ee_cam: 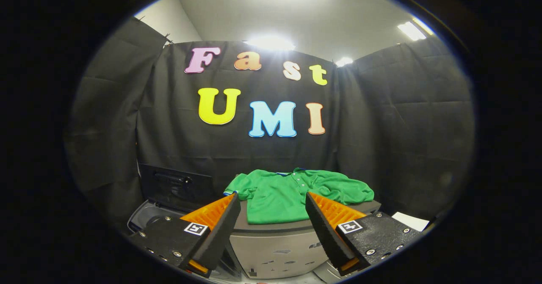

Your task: Put the clothes into the washing machine and then close the washing machine lid.

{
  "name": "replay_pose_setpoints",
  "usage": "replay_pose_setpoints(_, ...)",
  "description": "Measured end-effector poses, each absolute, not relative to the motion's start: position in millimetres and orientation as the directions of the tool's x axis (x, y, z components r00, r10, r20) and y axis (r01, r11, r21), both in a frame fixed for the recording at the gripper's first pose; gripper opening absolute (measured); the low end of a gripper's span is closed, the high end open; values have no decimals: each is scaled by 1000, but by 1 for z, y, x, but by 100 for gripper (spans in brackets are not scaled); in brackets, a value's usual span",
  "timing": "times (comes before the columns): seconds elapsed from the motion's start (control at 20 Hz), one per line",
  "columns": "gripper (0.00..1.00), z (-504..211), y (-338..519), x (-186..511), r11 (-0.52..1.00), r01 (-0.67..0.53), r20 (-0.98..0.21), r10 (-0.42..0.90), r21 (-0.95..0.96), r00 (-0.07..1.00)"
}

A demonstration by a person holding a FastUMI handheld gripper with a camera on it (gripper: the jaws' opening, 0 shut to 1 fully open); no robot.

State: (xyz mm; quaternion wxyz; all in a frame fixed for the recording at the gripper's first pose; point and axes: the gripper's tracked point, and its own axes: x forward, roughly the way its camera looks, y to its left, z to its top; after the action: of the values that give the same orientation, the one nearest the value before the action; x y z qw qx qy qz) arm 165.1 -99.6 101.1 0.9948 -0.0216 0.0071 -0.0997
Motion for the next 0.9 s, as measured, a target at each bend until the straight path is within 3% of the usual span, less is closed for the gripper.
replay_pose_setpoints(0.9,96,73,-229,329,967,250,-285,-228,43,931)
